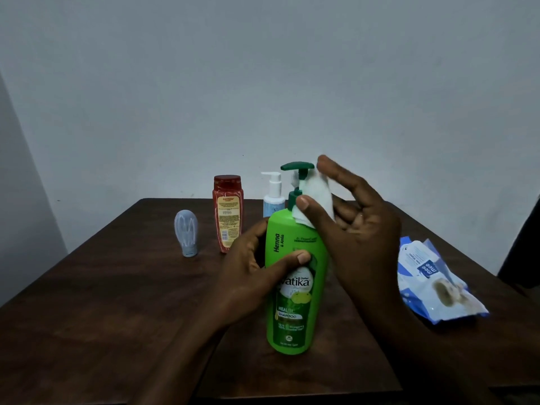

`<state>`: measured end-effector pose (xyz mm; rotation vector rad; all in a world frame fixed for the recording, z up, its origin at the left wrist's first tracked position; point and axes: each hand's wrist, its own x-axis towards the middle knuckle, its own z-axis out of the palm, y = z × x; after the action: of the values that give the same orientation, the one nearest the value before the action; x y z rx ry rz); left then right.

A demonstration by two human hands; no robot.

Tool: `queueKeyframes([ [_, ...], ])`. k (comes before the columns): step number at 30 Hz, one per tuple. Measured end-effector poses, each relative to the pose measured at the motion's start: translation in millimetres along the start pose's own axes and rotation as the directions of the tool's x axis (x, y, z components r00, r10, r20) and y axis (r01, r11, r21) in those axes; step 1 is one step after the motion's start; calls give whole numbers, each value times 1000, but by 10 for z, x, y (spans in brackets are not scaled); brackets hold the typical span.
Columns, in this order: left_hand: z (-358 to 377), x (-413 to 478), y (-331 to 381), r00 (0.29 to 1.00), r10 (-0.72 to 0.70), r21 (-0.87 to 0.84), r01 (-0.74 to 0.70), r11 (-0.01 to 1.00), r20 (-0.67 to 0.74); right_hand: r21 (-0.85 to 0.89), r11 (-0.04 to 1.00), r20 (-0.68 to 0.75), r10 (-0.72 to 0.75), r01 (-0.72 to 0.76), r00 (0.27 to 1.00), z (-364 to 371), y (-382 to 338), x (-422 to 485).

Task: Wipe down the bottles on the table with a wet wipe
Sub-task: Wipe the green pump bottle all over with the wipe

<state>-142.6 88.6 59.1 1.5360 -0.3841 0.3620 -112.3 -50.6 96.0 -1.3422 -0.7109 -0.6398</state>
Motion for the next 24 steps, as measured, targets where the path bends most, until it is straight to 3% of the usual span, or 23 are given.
queueKeyframes([
  [7, -32, -4, -16, 1000, 0, 0, 0, 1000, -5, 322, 919, 232, 155, -226, 960, 70, -45, 231],
  [12, -53, 4, -20, 1000, 2, 28, -2, 1000, -10, 287, 899, 404, 200, -331, 893, -121, 70, 386],
  [19, -24, 25, 12, 1000, 8, 64, -9, 998, 18, 221, 901, 298, 301, -372, 906, -81, 25, 463],
  [24, -29, 18, 9, 1000, 16, 66, -18, 998, 18, 274, 885, 250, 314, -378, 916, 49, 35, 405],
])
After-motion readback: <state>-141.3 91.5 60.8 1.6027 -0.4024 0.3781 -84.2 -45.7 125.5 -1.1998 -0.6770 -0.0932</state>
